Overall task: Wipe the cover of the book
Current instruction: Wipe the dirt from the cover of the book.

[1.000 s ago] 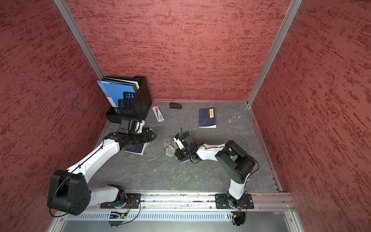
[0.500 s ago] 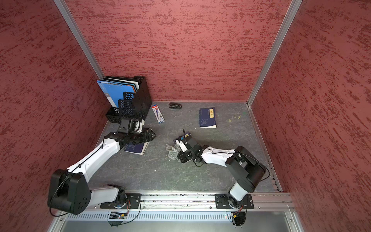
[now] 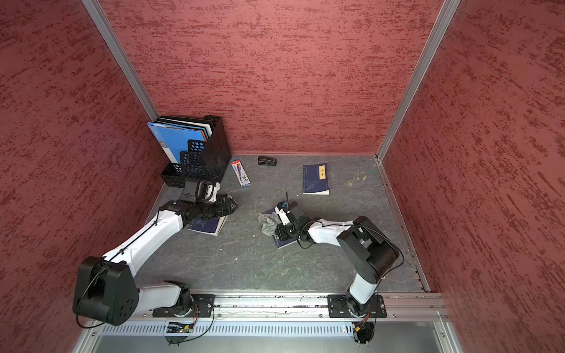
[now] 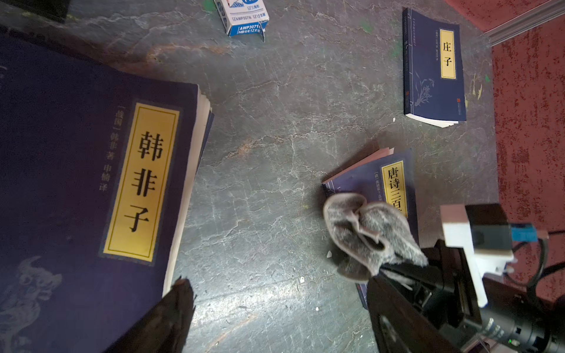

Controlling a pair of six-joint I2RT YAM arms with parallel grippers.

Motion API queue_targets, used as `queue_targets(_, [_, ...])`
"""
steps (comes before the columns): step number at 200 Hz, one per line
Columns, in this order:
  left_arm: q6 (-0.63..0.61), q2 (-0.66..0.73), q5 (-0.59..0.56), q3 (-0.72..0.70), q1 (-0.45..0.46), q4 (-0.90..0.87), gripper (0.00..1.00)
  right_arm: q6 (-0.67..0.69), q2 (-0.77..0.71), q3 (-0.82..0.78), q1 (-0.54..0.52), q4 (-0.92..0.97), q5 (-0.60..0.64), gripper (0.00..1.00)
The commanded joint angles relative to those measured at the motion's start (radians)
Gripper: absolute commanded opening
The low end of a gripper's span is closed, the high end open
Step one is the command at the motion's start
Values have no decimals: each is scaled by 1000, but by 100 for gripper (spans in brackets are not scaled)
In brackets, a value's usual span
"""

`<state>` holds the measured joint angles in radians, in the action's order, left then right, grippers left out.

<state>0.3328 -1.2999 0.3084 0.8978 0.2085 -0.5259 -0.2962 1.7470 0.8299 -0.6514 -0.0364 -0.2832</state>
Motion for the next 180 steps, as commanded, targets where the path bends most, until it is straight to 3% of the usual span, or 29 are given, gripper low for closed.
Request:
queue_targets(1, [-22, 3, -16, 29, 3, -19, 89, 26, 131, 75, 37, 71, 26, 12])
queue_targets(36, [-27, 20, -31, 26, 2, -28, 89, 72, 256, 263, 38, 131, 10, 12])
queue_targets(62, [-20, 16, -24, 27, 2, -25, 89, 74, 275, 302, 39, 143, 8, 11])
queue_targets(180, [-17, -39, -15, 29, 10, 12, 90, 13, -51, -167, 16, 94, -13, 12])
